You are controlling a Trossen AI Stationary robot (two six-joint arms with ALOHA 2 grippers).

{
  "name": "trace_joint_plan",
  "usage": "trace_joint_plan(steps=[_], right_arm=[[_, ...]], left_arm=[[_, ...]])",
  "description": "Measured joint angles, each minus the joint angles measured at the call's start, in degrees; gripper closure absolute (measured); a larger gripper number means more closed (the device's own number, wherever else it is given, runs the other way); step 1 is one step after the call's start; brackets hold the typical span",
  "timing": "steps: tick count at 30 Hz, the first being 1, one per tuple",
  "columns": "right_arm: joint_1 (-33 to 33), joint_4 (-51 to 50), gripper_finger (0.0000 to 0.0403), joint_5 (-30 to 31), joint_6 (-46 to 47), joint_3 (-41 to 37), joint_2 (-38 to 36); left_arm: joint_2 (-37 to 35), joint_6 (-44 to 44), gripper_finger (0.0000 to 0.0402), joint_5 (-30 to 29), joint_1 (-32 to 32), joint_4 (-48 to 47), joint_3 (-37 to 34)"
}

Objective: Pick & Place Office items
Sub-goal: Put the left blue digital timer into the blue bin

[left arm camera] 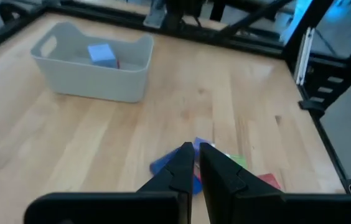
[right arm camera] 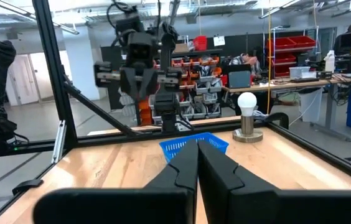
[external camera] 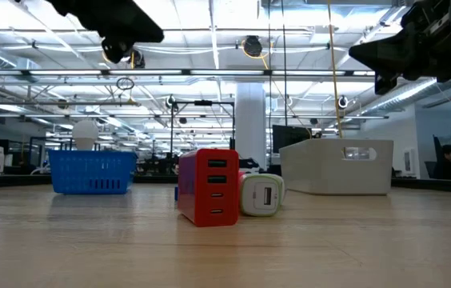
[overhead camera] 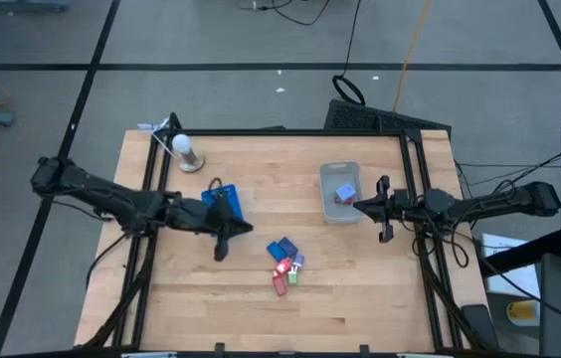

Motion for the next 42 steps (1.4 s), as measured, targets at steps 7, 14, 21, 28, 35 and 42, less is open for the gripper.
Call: trace_joint_plan(steps=[7,14,21,28,35,42], right_arm=[[0.00,0.01,0.0399,0.02,0.51,0.00,0.14],[0.00,0.02,0.0399,-0.01,0.92,0.00,0.14],[0.00,-0.13,0.0399,-0.05,1.54,0.00,1.09],[0.00,-0.13,0.0399,-0.15,1.70,0.00,2.41],[0.00,-0.17,0.0399,-0.16,1.80,0.00,3.84],[-0.02,-0.10,0.0399,0.10,1.77,0.00,5.05]], left_arm=[[11.46,-0.58,0.0376,8.85,2.56,-10.77,8.81],[22.40,15.56,0.0376,17.56,5.17,-15.93,15.18],[31.26,21.86,0.0376,19.41,7.63,-20.03,21.52],[37.97,29.77,0.0324,19.51,9.02,-25.27,27.24],[41.78,35.47,0.0208,18.85,8.42,-25.03,28.76],[43.90,35.46,0.0145,17.47,10.22,-25.61,28.76]])
